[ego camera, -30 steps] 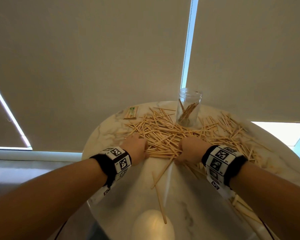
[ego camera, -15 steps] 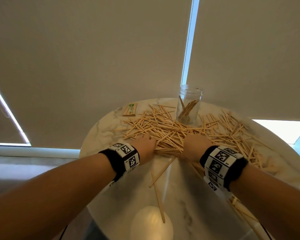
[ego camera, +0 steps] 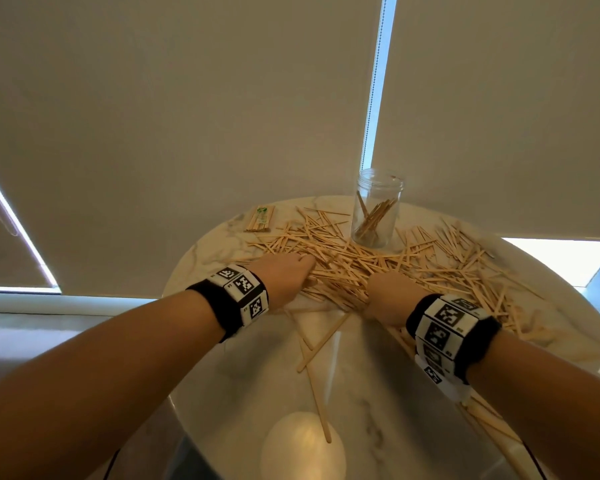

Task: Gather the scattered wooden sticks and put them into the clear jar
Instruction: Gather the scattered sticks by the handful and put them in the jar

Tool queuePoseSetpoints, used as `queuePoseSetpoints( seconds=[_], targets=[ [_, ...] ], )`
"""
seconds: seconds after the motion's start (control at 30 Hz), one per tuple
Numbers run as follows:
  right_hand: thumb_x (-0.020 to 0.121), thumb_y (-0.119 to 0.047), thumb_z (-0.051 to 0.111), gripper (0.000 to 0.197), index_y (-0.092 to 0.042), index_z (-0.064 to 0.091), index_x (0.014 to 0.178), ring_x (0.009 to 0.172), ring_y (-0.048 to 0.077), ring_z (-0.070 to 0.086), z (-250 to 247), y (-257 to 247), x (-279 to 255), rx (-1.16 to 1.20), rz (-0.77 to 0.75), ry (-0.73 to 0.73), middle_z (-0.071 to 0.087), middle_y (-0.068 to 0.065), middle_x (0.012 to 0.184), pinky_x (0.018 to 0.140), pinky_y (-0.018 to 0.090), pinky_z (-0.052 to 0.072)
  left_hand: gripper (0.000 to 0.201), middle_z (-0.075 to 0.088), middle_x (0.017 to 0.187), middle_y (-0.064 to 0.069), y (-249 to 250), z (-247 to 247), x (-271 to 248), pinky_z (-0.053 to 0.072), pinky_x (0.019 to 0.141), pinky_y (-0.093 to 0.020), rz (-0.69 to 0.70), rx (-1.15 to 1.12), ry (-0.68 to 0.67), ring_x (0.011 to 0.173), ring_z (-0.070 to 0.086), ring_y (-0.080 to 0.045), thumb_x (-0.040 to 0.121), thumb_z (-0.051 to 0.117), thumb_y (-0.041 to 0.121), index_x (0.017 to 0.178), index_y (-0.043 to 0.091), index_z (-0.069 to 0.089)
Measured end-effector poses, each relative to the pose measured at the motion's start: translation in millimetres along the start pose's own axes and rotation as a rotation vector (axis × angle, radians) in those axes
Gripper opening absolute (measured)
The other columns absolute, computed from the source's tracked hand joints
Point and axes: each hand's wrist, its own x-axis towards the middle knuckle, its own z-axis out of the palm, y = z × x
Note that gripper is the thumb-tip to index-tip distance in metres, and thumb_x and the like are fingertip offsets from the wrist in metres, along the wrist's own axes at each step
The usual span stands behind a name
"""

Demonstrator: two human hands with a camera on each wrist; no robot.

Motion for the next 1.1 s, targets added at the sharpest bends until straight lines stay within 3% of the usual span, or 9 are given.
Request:
queuePoseSetpoints(
  seconds=[0.1,0.3,0.47,0.57,0.7,0.8,0.97,1.03,1.1],
  targets=[
    [0.099,-0.019,0.051,0.023,-0.01,0.058,0.078,0.068,0.016,0.051,1.3,5.9,-1.6,0.024,-0.006,-0.042,0.051,0.0,0.072,0.059,0.023,0.04,0.024,0.057,0.091,-0.003,-4.7,-4.7,4.3,0.046,0.072,-0.037,-0.056,-0.082,-0.059,0.081,0.056,-0.024,0.107,0.038,0.038,0.101,0.016,0.046],
    [0.105,-0.021,0.042,0.028,-0.01,0.057,0.085,0.071,0.017,0.047,-16.2,19.2,-18.4,0.019,-0.024,-0.088,0.056,0.005,0.083,0.053,0.021,0.034,0.018,0.065,0.11,-0.004,-9.1,-12.9,8.9,0.042,0.07,-0.033,-0.151,-0.375,-0.032,0.089,0.059,-0.023,0.107,0.038,0.025,0.104,0.016,0.053],
    [0.103,-0.02,0.045,0.03,0.002,0.064,0.112,0.084,0.022,0.058,-25.2,30.4,-20.1,0.249,0.029,0.031,0.065,0.012,0.098,0.072,0.032,0.047,0.031,0.056,0.083,0.001,2.7,-18.5,15.9,0.042,0.065,-0.031,-0.257,-0.648,0.066,0.069,0.05,-0.016,0.105,0.039,0.045,0.1,0.017,0.05],
    [0.104,-0.021,0.048,0.023,-0.005,0.064,0.109,0.093,0.025,0.067,-30.0,29.5,-21.0,0.525,0.049,0.084,0.069,0.011,0.103,0.08,0.037,0.057,0.039,0.054,0.081,-0.001,8.0,-16.9,25.1,0.048,0.07,-0.036,-0.328,-0.855,0.138,0.069,0.051,-0.018,0.102,0.041,0.054,0.1,0.016,0.05],
    [0.105,-0.026,0.045,0.02,-0.013,0.06,0.105,0.081,0.017,0.062,-35.6,23.5,-22.5,0.714,0.017,0.187,0.067,0.005,0.095,0.07,0.033,0.052,0.071,0.054,0.074,0.004,19.0,-18.6,33.2,0.048,0.069,-0.034,-0.366,-1.0,0.278,0.065,0.052,-0.015,0.083,0.05,0.08,0.109,0.014,0.055],
    [0.105,-0.03,0.042,0.018,-0.019,0.055,0.109,0.08,0.014,0.062,-37.1,16.1,-18.7,0.769,-0.052,0.232,0.067,0.001,0.095,0.066,0.029,0.048,0.084,0.048,0.065,0.008,26.1,-22.2,37.7,0.046,0.066,-0.033,-0.334,-1.086,0.347,0.056,0.046,-0.01,0.071,0.052,0.09,0.099,0.011,0.059],
    [0.104,-0.013,0.042,0.019,-0.011,0.056,0.117,0.076,0.015,0.059,-41.4,-7.3,-15.3,0.619,-0.226,0.269,0.063,0.0,0.091,0.063,0.021,0.048,0.058,0.062,0.077,-0.009,46.6,-29.0,41.2,0.045,0.053,-0.031,-0.2,-1.486,0.293,0.057,0.052,-0.018,0.088,0.067,0.055,0.107,0.0,0.062],
    [0.104,-0.013,0.044,0.024,-0.002,0.06,0.117,0.072,0.014,0.056,-42.4,-15.6,-15.3,0.516,-0.251,0.307,0.06,0.0,0.085,0.059,0.017,0.044,0.032,0.065,0.083,-0.01,49.7,-28.0,45.2,0.052,0.062,-0.035,-0.284,-1.531,0.33,0.068,0.061,-0.023,0.098,0.06,0.037,0.108,0.007,0.061],
    [0.103,-0.018,0.048,0.021,-0.006,0.065,0.109,0.079,0.019,0.064,-39.8,-18.6,-11.0,0.506,-0.237,0.285,0.067,0.004,0.089,0.069,0.027,0.055,0.022,0.069,0.087,-0.011,46.7,-24.6,48.7,0.057,0.076,-0.042,-0.344,-1.502,0.37,0.078,0.068,-0.027,0.102,0.052,0.033,0.105,0.012,0.061]
  ],
)
